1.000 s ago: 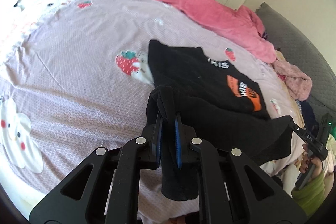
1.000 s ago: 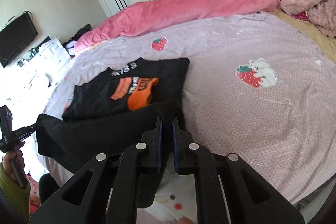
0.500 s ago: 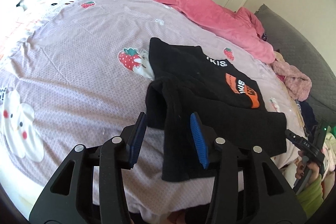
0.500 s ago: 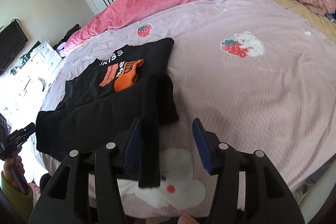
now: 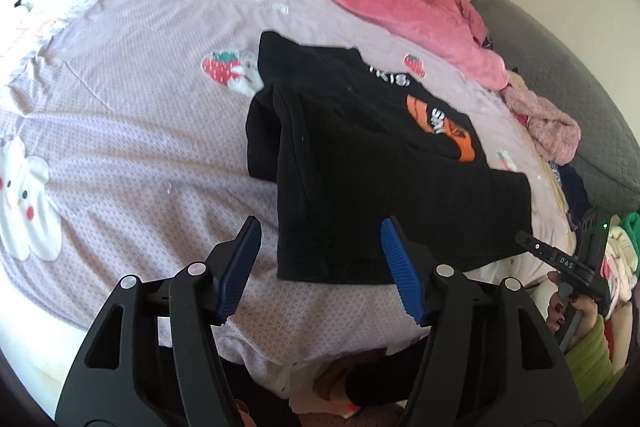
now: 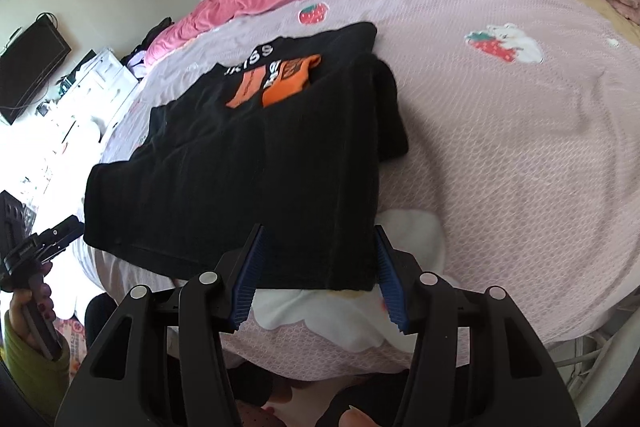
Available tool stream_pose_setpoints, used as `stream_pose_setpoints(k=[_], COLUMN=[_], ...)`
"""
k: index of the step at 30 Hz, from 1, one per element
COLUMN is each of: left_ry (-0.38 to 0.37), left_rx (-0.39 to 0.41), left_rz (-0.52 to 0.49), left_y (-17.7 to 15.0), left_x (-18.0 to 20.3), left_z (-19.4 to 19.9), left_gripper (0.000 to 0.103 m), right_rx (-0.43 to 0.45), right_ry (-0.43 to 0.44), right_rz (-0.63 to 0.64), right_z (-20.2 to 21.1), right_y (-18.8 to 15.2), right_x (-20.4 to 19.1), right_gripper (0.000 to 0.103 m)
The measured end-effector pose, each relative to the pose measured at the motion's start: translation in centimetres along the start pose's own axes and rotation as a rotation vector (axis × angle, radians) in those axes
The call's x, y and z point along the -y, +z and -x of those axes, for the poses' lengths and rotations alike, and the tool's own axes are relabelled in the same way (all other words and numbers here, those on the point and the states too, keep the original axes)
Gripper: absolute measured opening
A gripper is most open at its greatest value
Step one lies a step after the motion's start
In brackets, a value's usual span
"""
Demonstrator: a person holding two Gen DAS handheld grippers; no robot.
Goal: Fold small clothes
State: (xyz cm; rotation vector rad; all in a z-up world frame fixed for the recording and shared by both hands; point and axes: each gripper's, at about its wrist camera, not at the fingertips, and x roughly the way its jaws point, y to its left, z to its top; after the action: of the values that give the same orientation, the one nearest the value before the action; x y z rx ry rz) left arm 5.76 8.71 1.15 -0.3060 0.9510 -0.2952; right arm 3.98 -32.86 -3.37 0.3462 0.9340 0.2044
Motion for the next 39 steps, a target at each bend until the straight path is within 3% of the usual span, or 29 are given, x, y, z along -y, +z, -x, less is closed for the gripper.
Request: stream_pose_setpoints(k=[3,6,7,8,11,17,23,28,39], left_ry=[0.017,0.042,0.04,0.043,0.035,-0.029,-0.083,-0.05,0.037], left_rx=[-0.026,-0.029,-0.028,-0.03,-0.022,0.02,0.088,0.142,0.142], left_rz=[-0.005,-0.03,-0.034,-0.036,-0.023,0.006,0.045,0.094,0.168], left_y=[-0.3,-0.4,-0.5,-0.5,-0.4,0.9,4.4,7.7,12.2], left_x=[0.2,0.8,0.9,0.9,0.5,0.4,0.5,-0.1,-2.2], left_z=[-1.0,-1.8,-2.0,-2.2,-2.2,-0.5,0.5,-0.9,-6.0], left_gripper=[0.054,0.054,0.044,0.026,0.014,0.013,0.013,0.013,0.013], right_rx=[0.001,0.0,-0.002,-0.002,0.008,0.072,0.176,0.232,0.19], right_ry=[-0.003,-0.008,-0.008,-0.011,-0.013,0.057,0.083,0.068,-0.048], right_rz=[0.004,0.01,0.013,0.018,0.033,0.048,0.077,0.036,-0.161], right_z=[-0.3,-0.4,-0.5,-0.6,-0.4,1.3,2.3,1.4,-4.3], right_y=[0.0,0.1,0.2,0.2,0.3,1.4,5.6,9.6,15.8], right_x=[-0.1,-0.2,-0.2,-0.3,-0.3,-0.7,-1.6,-1.1,2.3], right_gripper=[0.052,0.044,0.036,0.027,0.014,0.012,0.012,0.012,0.012])
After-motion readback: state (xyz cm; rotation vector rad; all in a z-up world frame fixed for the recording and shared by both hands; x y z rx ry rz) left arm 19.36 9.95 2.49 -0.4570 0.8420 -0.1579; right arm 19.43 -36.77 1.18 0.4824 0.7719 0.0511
